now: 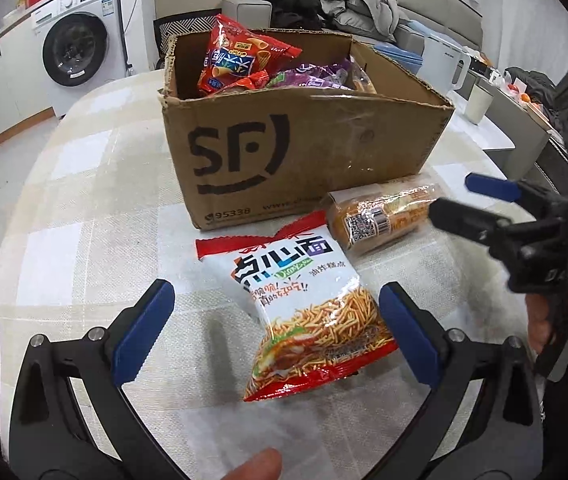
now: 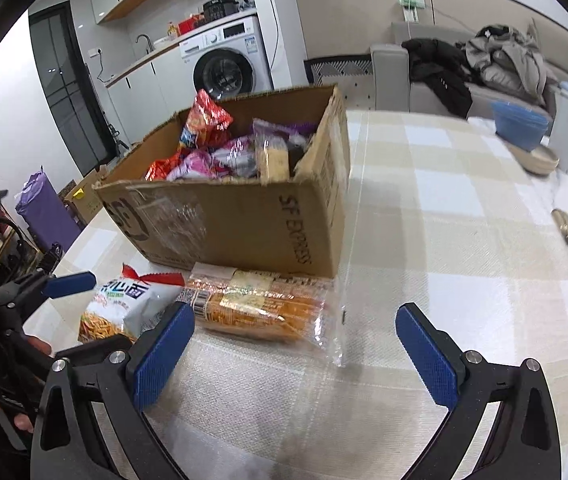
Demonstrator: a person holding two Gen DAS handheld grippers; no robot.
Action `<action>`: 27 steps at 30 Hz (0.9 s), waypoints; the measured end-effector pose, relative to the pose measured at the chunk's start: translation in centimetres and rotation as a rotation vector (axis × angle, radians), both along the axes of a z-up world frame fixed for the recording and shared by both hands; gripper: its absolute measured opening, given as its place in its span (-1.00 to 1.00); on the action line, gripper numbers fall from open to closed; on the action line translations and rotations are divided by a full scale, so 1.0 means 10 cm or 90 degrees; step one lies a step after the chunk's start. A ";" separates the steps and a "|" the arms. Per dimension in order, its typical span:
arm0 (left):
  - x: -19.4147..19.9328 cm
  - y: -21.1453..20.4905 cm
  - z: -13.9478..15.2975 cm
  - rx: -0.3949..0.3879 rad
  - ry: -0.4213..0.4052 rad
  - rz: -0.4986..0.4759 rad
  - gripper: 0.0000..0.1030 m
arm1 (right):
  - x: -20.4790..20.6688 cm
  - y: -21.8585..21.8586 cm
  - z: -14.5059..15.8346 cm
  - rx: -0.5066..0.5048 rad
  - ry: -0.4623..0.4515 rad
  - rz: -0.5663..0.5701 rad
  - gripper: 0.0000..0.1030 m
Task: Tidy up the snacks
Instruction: 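Move both tools back toward the noodle bag and bread pack, then grasp the white noodle-snack bag with the left gripper while the right grasps the orange bread pack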
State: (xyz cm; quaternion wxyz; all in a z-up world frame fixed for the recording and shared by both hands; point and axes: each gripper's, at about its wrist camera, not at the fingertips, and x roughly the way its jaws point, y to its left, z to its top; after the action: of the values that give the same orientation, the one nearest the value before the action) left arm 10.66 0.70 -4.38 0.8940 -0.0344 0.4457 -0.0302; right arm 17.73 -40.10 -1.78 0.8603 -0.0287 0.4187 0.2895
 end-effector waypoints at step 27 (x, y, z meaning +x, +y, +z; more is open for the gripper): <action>0.25 0.23 -0.32 -0.038 0.066 0.000 0.98 | 0.22 0.79 -0.20 -0.117 0.042 -0.023 1.00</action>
State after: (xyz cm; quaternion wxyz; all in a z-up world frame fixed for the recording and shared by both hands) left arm 13.15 3.04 -7.54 0.8683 -0.0628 0.4902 -0.0420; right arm 19.94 -32.25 -3.76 0.8446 -0.0907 0.4722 0.2353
